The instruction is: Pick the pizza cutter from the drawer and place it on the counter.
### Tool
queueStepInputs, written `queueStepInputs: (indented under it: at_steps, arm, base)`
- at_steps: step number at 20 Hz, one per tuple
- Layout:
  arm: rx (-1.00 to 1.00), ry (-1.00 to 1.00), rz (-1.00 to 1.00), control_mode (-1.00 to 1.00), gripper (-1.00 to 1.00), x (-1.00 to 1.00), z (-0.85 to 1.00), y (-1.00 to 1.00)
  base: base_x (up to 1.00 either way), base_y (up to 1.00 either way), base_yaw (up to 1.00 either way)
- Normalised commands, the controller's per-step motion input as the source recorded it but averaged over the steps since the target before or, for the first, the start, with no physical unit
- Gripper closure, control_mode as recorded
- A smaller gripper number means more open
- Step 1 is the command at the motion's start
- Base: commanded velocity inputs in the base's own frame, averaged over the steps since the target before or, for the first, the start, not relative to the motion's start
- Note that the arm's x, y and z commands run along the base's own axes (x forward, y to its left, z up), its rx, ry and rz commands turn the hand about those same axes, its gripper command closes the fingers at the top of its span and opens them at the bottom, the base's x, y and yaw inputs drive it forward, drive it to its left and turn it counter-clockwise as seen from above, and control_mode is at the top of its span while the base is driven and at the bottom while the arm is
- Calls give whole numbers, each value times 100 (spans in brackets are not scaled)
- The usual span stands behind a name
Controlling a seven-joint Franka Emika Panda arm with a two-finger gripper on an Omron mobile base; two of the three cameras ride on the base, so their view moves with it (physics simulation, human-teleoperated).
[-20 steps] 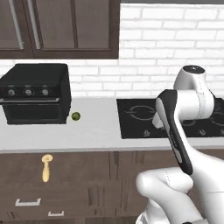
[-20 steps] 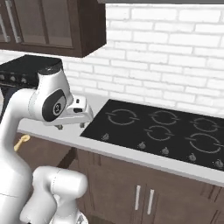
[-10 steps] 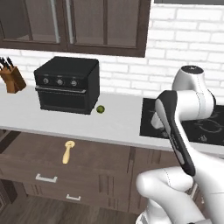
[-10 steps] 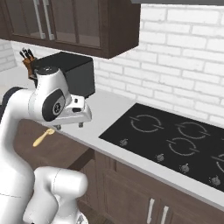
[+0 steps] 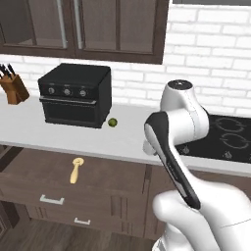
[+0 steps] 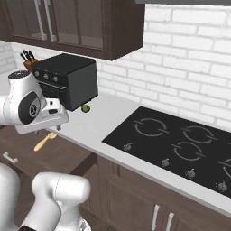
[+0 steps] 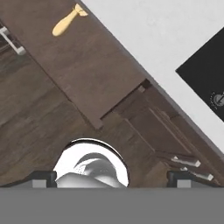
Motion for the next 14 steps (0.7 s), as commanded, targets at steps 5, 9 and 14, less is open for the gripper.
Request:
queueStepInputs:
  at_steps: [5, 9, 14]
  arm:
    - [-12, 1, 23, -100, -100, -3, -51, 100]
    - [-8, 0, 26, -100, -100, -7, -58, 100]
    - [-4, 0, 23, -100, -100, 16, -46, 100]
  base:
    - [0, 0, 0]
    - [0, 0, 0]
    - [0, 0, 0]
